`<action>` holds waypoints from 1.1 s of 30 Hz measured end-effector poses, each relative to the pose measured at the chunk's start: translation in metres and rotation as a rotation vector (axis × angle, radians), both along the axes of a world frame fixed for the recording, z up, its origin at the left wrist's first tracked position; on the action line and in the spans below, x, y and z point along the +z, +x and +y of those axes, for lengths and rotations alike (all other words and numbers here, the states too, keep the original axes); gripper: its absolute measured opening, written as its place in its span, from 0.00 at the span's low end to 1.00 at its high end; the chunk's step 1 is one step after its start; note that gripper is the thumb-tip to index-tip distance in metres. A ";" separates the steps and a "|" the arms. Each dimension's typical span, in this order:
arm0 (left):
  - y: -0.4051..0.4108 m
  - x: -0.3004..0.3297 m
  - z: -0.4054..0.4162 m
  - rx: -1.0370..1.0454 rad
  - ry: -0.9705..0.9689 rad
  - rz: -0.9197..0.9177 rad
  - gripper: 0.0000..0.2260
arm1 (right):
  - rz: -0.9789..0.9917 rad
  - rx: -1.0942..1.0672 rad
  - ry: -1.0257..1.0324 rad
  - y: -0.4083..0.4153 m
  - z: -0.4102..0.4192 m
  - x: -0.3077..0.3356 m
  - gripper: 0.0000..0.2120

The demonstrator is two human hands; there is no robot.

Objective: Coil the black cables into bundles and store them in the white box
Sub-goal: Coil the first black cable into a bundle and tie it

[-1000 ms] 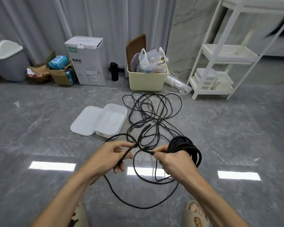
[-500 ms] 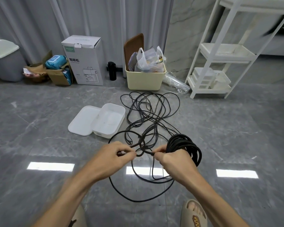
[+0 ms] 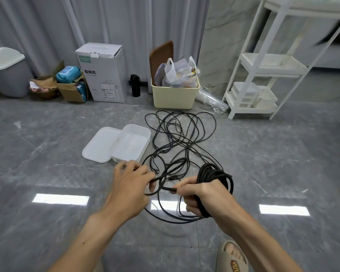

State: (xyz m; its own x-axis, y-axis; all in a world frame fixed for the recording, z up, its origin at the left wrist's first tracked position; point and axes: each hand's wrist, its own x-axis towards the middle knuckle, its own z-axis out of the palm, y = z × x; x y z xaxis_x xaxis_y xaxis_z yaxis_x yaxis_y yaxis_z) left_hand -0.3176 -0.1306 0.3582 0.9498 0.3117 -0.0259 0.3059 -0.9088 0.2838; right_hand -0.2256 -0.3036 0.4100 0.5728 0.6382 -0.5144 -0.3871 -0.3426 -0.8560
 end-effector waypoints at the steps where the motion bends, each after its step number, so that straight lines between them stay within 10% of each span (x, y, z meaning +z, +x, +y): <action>1: 0.000 -0.003 -0.001 -0.024 0.046 -0.048 0.17 | 0.006 -0.008 0.010 0.001 0.000 0.000 0.06; 8: 0.003 -0.003 -0.007 -0.220 -0.064 -0.498 0.08 | -0.143 -0.032 -0.169 0.006 -0.003 -0.004 0.08; 16: -0.005 0.002 -0.006 -0.220 -0.073 -0.517 0.15 | -0.503 0.269 -0.506 0.009 -0.007 -0.001 0.13; 21: -0.003 0.004 -0.004 -0.193 -0.142 -0.444 0.20 | -0.402 0.468 -0.371 0.005 -0.011 0.004 0.08; 27: -0.003 0.010 -0.014 -0.071 -0.888 -0.351 0.11 | -0.160 0.595 -0.101 0.008 -0.014 0.020 0.11; 33: -0.004 0.015 -0.011 0.013 -1.163 -0.271 0.16 | -0.007 0.648 0.071 0.004 -0.015 0.027 0.09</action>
State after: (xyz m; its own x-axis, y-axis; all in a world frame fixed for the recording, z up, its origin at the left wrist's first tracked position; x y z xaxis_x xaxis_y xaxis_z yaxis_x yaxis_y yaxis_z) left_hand -0.3217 -0.1412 0.3736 0.9649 0.2436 -0.0978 0.1161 -0.0618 0.9913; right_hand -0.2213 -0.3186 0.4366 0.0633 0.8876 -0.4562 -0.1156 -0.4475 -0.8868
